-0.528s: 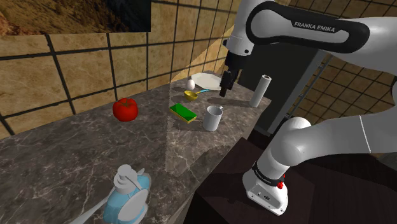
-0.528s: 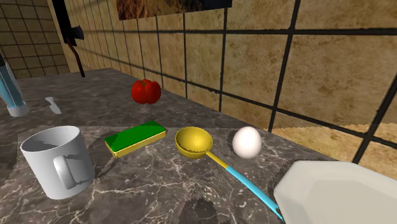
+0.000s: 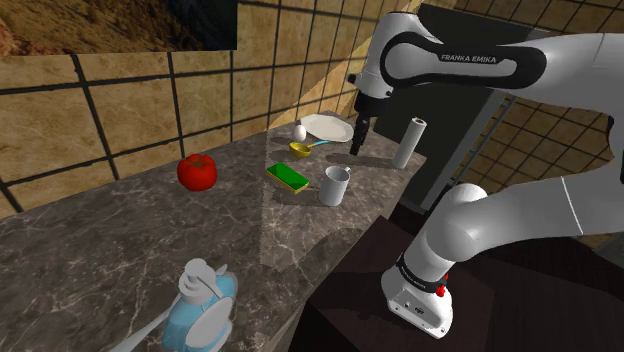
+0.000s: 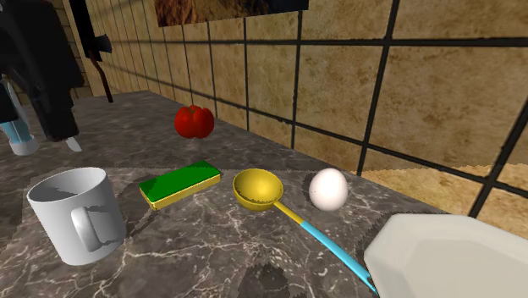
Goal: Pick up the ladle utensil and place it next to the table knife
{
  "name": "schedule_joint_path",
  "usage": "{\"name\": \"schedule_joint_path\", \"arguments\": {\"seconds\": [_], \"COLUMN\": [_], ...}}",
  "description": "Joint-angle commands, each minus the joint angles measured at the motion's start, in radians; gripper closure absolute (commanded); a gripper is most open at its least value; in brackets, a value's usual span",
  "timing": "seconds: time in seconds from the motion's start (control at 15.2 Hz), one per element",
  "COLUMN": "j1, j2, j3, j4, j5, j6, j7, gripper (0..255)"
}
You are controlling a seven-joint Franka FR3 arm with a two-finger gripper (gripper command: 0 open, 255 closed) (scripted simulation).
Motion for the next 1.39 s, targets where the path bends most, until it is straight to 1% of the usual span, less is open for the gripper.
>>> {"name": "schedule_joint_path", "arguments": {"seconds": [0.0,0.33,0.53,0.66,0.79,0.92,1.12,1.32], "j1": [0.009,0.044,0.079,0.106,0.136,0.166,0.201,0.212], "j2": [0.034,0.169,0.273,0.349,0.429,0.513,0.644,0.776], "j3": [-0.053,-0.181,-0.255,-0.302,-0.345,-0.383,-0.423,-0.432], "j4": [-0.013,0.004,0.04,0.075,0.116,0.164,0.248,0.344], "j5": [-0.036,-0.092,-0.096,-0.082,-0.053,-0.009,0.085,0.197], "j6": [0.063,0.221,0.311,0.366,0.416,0.459,0.505,0.529], "j7": [-0.125,-0.416,-0.594,-0.717,-0.845,-0.979,-1.189,-1.399], "gripper": [0,0,0,0,0,0,0,0]}}
